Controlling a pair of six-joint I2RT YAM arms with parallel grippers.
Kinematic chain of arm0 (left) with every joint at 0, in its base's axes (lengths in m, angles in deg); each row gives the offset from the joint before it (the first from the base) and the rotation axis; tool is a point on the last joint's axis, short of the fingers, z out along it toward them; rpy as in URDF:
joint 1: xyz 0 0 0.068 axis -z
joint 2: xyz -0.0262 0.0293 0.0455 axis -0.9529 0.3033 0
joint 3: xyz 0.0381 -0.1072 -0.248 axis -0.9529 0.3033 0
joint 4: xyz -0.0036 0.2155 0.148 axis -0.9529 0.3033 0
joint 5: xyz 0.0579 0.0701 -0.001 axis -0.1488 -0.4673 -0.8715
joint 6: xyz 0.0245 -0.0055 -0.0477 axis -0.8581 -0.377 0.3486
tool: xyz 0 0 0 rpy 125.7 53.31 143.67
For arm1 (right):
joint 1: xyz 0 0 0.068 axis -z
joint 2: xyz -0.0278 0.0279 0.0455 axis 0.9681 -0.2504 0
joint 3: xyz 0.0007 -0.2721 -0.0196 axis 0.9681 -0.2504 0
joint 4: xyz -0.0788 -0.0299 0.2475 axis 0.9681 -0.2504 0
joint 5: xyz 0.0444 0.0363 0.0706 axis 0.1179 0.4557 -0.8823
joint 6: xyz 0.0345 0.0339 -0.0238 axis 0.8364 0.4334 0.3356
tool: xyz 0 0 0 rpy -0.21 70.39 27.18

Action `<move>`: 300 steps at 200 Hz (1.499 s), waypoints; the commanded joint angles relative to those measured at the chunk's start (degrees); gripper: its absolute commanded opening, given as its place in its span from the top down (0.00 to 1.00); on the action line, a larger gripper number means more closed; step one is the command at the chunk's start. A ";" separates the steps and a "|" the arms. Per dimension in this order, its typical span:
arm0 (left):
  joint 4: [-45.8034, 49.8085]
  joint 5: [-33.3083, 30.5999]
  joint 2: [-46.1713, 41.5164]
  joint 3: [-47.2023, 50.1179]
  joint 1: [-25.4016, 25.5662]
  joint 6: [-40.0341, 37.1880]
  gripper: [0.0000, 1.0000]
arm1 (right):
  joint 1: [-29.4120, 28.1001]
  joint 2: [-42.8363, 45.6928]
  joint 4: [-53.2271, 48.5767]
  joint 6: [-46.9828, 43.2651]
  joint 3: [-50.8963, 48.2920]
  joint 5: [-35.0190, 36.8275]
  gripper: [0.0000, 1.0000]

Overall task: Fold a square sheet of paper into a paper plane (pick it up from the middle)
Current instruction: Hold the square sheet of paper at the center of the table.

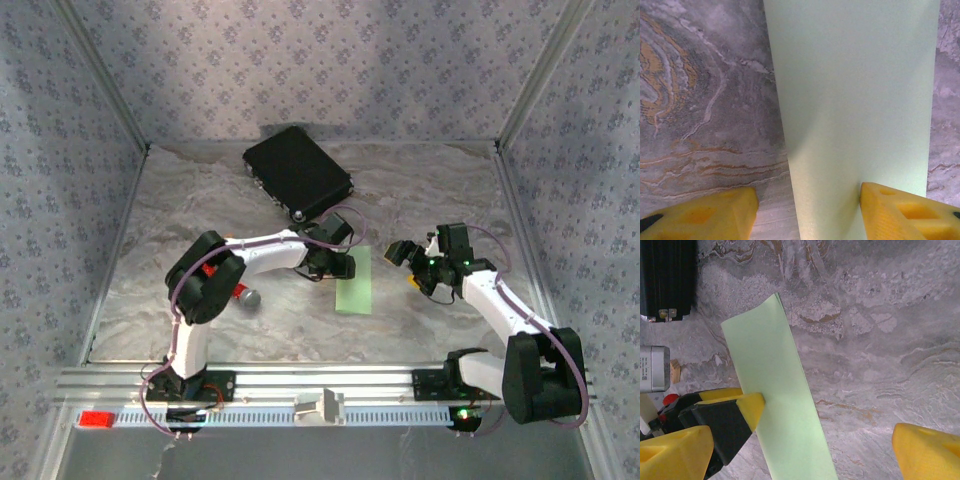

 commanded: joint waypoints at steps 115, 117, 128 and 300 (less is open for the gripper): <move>1.12 -3.24 6.25 0.56 -0.03 -1.67 0.40 | -2.27 -2.50 0.59 -2.47 -0.21 -2.30 0.10; 1.13 -3.22 6.26 0.60 -0.08 -1.76 0.41 | -2.27 -2.60 0.58 -2.43 -0.21 -2.31 0.10; 1.08 -3.19 6.34 0.52 0.00 -1.94 0.41 | -2.55 -3.21 0.71 -2.30 -0.21 -2.37 0.10; 2.08 -4.06 7.15 -0.19 0.39 -1.87 0.41 | -3.57 -4.58 1.72 -2.39 -0.29 -2.64 0.14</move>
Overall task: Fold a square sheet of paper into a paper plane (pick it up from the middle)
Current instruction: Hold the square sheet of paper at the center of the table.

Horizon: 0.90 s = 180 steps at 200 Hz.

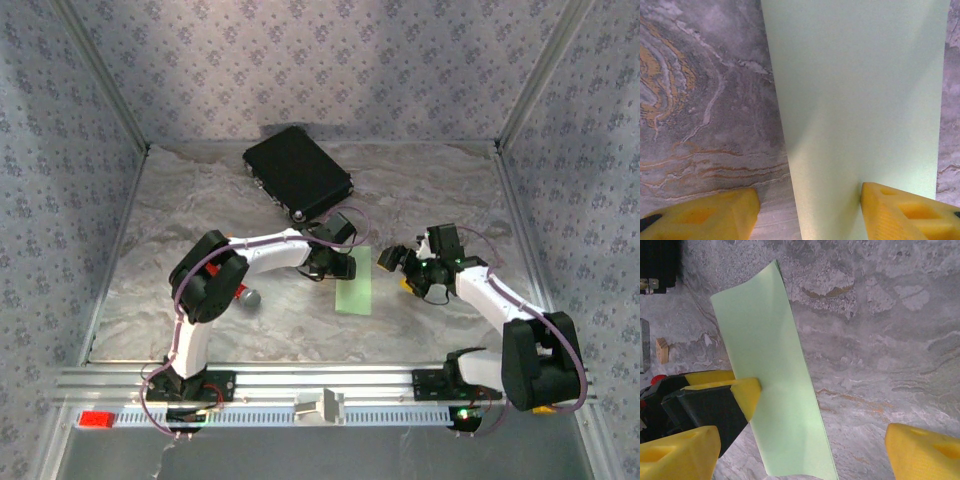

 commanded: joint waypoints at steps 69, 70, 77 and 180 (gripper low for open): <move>-1.28 -2.31 6.02 2.17 -0.12 1.08 0.40 | -0.57 -0.78 0.25 -1.22 -0.32 -0.72 0.14; -1.27 -2.32 6.02 2.17 -0.12 1.16 0.40 | -0.57 -0.75 0.26 -1.20 -0.31 -0.72 0.14; -1.39 -2.15 6.12 2.12 -0.07 1.11 0.40 | -0.57 -0.63 0.45 -1.20 -0.43 -0.70 0.14; -1.72 -1.30 7.08 1.83 0.14 -0.55 0.40 | -0.62 -0.80 1.47 -1.24 -0.82 -1.13 0.18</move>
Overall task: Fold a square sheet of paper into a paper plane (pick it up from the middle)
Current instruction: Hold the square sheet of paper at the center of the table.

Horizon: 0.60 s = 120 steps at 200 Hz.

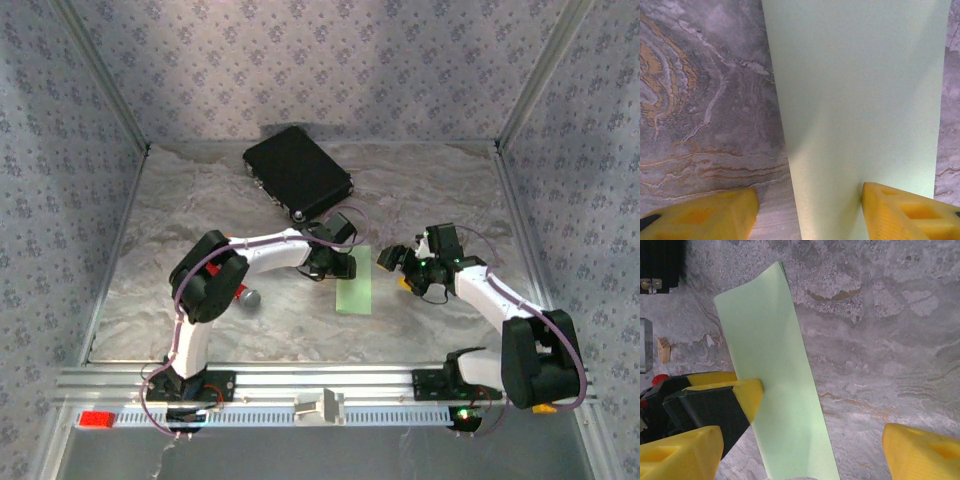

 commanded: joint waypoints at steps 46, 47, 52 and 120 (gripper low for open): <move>-1.48 -1.44 7.01 1.86 0.17 -2.05 0.39 | -0.92 -1.74 2.44 -0.49 -1.14 -2.65 0.35; -1.49 -1.41 7.01 1.90 0.16 -2.07 0.39 | -0.92 -1.80 2.42 -0.47 -1.15 -2.65 0.36; -1.59 -1.45 7.01 1.97 0.15 -2.18 0.39 | -1.01 -2.00 2.51 -0.54 -1.14 -2.65 0.36; -1.63 -1.55 7.37 1.56 0.31 -2.21 0.39 | -1.42 -3.17 3.15 -0.60 -1.05 -3.14 0.45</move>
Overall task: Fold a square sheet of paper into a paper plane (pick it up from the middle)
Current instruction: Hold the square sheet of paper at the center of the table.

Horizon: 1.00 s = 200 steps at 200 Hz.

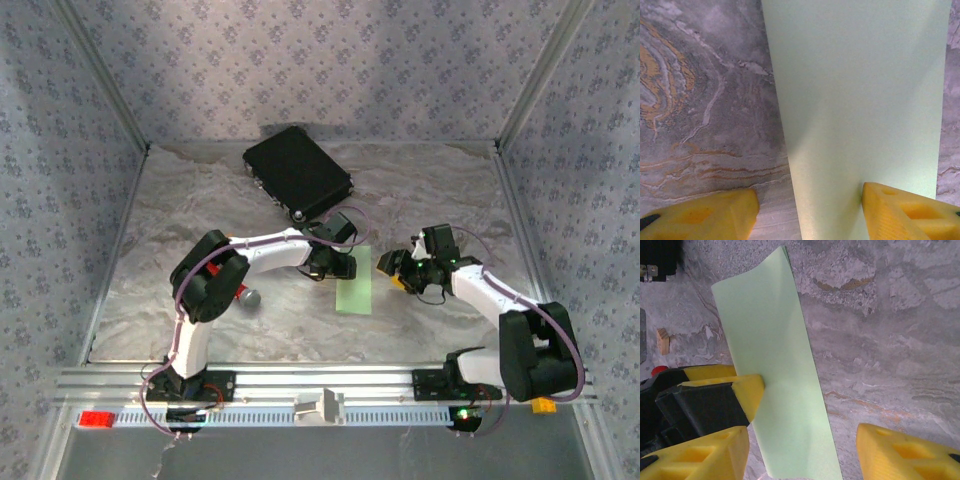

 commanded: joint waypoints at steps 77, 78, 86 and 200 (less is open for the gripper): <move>-2.19 -1.57 7.36 2.37 0.18 -1.53 0.39 | -3.25 -6.38 2.50 -1.74 1.60 -3.92 0.80; -2.17 -1.57 7.37 2.37 0.19 -1.57 0.39 | -3.29 -6.48 2.48 -1.76 1.67 -3.79 0.81; -2.29 -1.57 7.39 2.45 0.26 -1.57 0.39 | -3.72 -7.26 2.51 -1.80 1.85 -3.67 0.83; -2.62 -1.75 7.87 2.63 0.37 -1.10 0.39 | -7.71 -16.17 6.38 -1.21 6.08 -1.95 1.00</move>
